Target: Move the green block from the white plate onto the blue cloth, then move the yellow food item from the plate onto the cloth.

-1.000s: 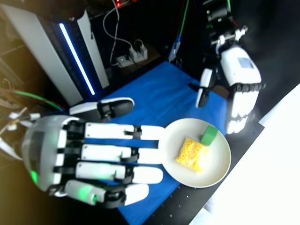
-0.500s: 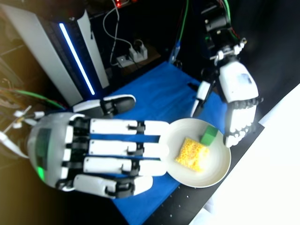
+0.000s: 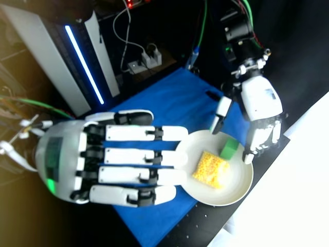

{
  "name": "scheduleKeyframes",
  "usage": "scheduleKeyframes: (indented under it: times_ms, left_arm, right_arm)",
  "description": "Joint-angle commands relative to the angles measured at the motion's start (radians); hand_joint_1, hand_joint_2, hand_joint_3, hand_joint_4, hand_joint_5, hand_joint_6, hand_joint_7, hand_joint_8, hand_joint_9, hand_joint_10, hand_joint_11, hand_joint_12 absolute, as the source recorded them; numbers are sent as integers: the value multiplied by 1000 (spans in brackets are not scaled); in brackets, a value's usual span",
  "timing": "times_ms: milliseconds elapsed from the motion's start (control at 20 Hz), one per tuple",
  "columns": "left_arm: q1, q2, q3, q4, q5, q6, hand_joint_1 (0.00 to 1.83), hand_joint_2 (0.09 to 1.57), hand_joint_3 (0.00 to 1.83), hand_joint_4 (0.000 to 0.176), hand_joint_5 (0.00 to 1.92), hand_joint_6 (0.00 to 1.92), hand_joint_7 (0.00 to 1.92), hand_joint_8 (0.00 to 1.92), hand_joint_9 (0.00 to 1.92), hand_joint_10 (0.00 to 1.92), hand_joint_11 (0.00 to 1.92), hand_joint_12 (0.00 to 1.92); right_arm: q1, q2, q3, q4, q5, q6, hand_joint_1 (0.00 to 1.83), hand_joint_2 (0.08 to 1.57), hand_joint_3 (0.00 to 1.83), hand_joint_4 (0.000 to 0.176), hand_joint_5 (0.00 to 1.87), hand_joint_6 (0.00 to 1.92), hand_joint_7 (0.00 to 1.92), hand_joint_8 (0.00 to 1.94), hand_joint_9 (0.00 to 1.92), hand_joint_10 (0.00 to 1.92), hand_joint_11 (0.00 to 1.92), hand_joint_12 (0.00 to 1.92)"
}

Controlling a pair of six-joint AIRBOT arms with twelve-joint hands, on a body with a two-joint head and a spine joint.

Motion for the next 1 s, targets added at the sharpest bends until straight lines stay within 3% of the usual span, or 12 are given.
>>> scheduleKeyframes:
  times_ms: [0,200,400,700,750,800,850,900,950]
  left_arm:
    - [-1,-5,8,-8,-84,-5,1017,914,1,0,783,12,950,11,1003,49,628,991]
    - [7,-18,19,-18,-84,-5,1055,948,8,0,831,20,978,14,1003,38,632,996]
    - [15,-29,28,-27,-89,-5,993,920,0,0,842,0,1039,14,1083,52,645,1235]
    - [22,-37,35,-42,-95,-5,982,937,3,0,849,6,1079,19,1096,59,648,1292]
    - [22,-38,36,-43,-96,-5,996,1010,4,0,895,9,1113,17,1117,60,634,1239]
    - [22,-38,36,-45,-97,-5,996,1010,4,0,895,9,1113,17,1117,60,634,1239]
    - [22,-39,37,-48,-100,-4,1197,1068,14,0,925,749,1140,653,1220,61,785,1201]
    - [22,-38,37,-48,-102,-4,1249,1089,1,0,938,851,1129,855,1349,105,895,1270]
    - [21,-38,37,-48,-105,-4,1175,1120,0,0,971,963,1169,645,1298,841,1021,1608]
  right_arm:
    - [13,-1,-3,11,118,8,851,911,5,63,629,2,671,3,515,4,196,1082]
    - [13,-1,-5,11,119,8,851,921,7,50,600,0,665,0,509,0,183,1087]
    - [13,-2,-7,9,119,8,794,895,0,72,627,8,625,0,518,2,209,1038]
    - [13,-3,-8,7,119,8,807,916,6,70,636,6,562,2,491,4,226,992]
    - [13,-3,-8,7,119,8,829,925,9,83,661,16,576,7,500,6,232,998]
    - [13,-3,-8,6,119,8,829,925,9,83,661,16,576,7,500,6,232,998]
    - [13,-3,-8,5,119,8,822,918,5,73,659,14,575,6,505,8,236,998]
    - [13,-3,-8,4,119,8,823,913,2,70,667,17,581,8,507,8,231,995]
    - [13,-3,-8,4,119,8,808,925,4,61,656,6,579,1,513,2,247,967]
